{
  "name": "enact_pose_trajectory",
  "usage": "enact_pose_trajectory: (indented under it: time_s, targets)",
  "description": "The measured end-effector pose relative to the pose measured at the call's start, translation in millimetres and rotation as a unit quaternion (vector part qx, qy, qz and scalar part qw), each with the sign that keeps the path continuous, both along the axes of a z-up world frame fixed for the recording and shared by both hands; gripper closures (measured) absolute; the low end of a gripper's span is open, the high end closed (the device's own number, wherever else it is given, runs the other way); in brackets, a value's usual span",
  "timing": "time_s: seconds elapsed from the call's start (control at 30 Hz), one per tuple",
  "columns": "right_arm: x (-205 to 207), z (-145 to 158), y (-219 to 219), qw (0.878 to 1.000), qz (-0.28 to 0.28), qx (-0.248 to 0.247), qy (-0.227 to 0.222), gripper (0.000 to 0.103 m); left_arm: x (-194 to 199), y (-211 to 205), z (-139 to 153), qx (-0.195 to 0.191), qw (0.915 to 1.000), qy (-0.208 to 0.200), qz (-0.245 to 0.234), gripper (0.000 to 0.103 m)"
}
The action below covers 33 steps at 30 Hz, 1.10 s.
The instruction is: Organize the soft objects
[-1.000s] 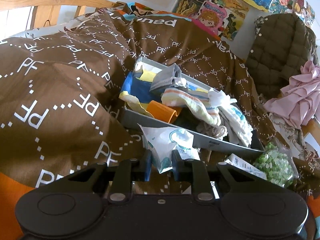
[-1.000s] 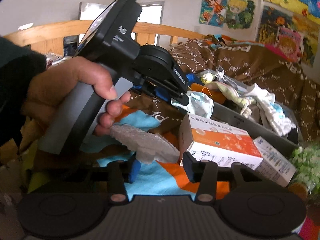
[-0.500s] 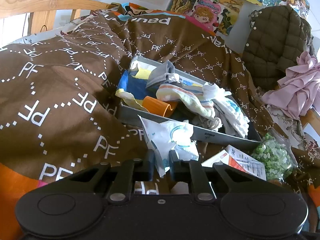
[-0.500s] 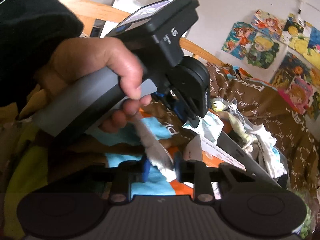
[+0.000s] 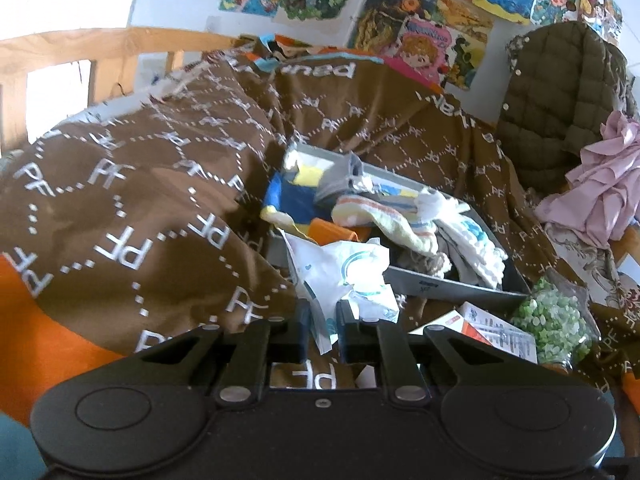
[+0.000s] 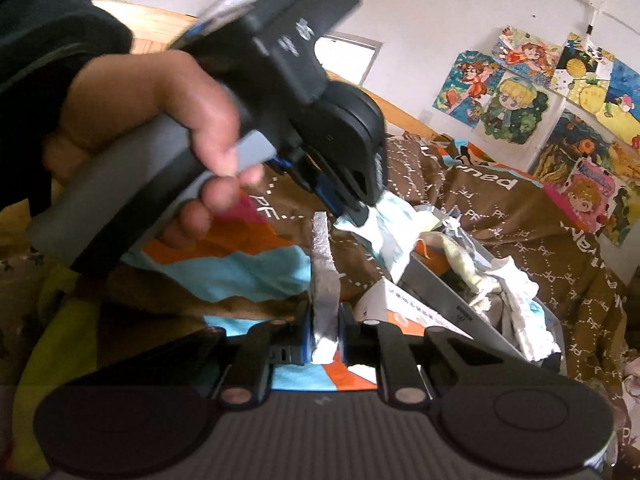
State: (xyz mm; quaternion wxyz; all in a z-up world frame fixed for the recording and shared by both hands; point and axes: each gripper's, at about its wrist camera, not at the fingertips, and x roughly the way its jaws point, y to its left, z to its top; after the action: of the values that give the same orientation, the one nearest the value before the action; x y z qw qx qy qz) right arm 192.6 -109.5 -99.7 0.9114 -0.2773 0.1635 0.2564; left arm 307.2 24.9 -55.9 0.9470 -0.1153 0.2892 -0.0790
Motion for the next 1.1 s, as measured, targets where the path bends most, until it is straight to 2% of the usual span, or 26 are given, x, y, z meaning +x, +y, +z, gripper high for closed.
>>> enact_pose_trajectory:
  time_s: [0.27,0.53,0.83,1.1]
  targets:
    - [4.5,13.1,-13.9,0.998,-0.031,0.046,0.008,0.088,-21.6,13.1,22.6,-0.022,0.9978,-0.038,0.05,0.089]
    - [-2.2,32.0,-32.5,0.993,-0.058,0.102,-0.013,0.088,-52.5,10.5,28.2,-0.036,0.9939,-0.063,0.083,0.089]
    - [1.0,50.9,-55.6,0.985,-0.082,0.15,-0.03,0.088,-64.0,-5.5,24.1,-0.039,0.9949,-0.07,0.062,0.089]
    - [13.4,65.8,-74.4,0.978,-0.095,0.181,-0.044,0.088,-51.8,-20.5,38.4,-0.044,0.9937,-0.089,0.053,0.089]
